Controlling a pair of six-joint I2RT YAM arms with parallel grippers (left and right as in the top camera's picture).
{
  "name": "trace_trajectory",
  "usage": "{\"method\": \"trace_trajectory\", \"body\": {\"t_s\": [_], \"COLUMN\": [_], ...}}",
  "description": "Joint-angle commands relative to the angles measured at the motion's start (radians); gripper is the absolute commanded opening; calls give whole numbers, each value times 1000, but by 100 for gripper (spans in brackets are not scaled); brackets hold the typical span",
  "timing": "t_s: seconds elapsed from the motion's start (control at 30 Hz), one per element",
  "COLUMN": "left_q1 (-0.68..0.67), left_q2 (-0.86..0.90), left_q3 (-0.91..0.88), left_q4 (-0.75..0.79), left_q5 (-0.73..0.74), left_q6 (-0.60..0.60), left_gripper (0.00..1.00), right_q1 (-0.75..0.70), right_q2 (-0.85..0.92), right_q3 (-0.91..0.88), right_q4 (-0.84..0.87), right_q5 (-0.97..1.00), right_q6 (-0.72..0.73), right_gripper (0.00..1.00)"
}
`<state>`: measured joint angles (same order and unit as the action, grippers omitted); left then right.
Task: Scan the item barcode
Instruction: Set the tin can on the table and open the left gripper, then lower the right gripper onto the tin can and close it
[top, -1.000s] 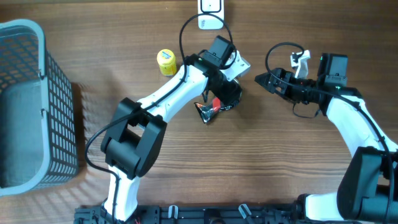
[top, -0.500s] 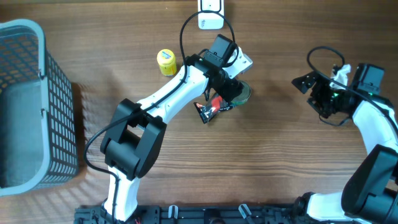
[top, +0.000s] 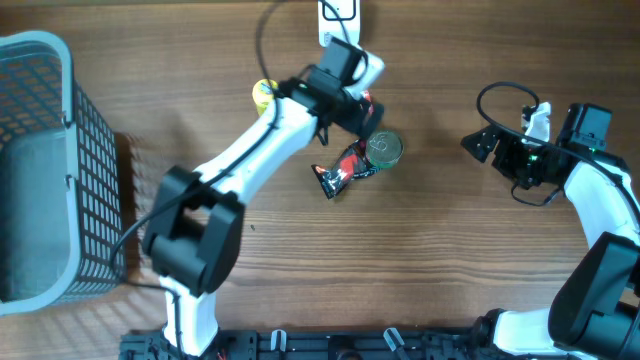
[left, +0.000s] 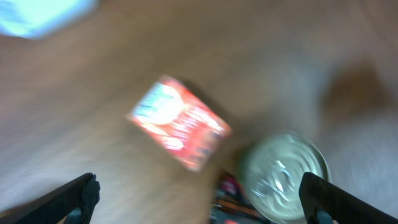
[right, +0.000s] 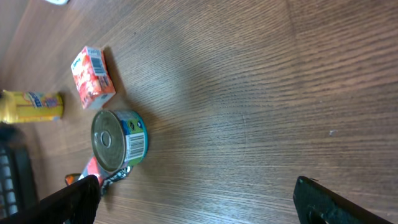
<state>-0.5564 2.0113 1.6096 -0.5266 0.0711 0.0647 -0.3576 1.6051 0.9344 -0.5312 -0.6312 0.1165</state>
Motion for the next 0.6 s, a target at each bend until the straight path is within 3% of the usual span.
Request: {"method": "trace_trajectory", "body": {"t_s": [0.0, 0.1, 0.17, 0.27, 0.37, 0.57], "left_q1": [-1, -2, 1, 5, 18, 49], "left_q2": [-153, -243, -296, -351, -394, -415], "left_q3": [21, 21, 21, 21, 21, 21], "left_q4": [13, -25, -55, -79, -121, -195], "left_q5": [-280, -493, -550, -565, -658, -735], "left_q6": [-277, -489, -556, -554, -544, -544], "left_gripper": [100, 100, 100, 100, 100, 100], "right_q1": [7, 48, 105, 214, 344, 536], "right_q2": [14, 14, 14, 15, 15, 17], "right_q3": [21, 27, 47, 93, 127, 142], "right_q4": [6, -3, -28, -70, -77, -80], "right_q5": [11, 13, 47, 176, 359, 485], "right_q6": [-58, -108, -152, -184, -111, -362], "right_gripper": [100, 100, 100, 99, 100, 100]}}
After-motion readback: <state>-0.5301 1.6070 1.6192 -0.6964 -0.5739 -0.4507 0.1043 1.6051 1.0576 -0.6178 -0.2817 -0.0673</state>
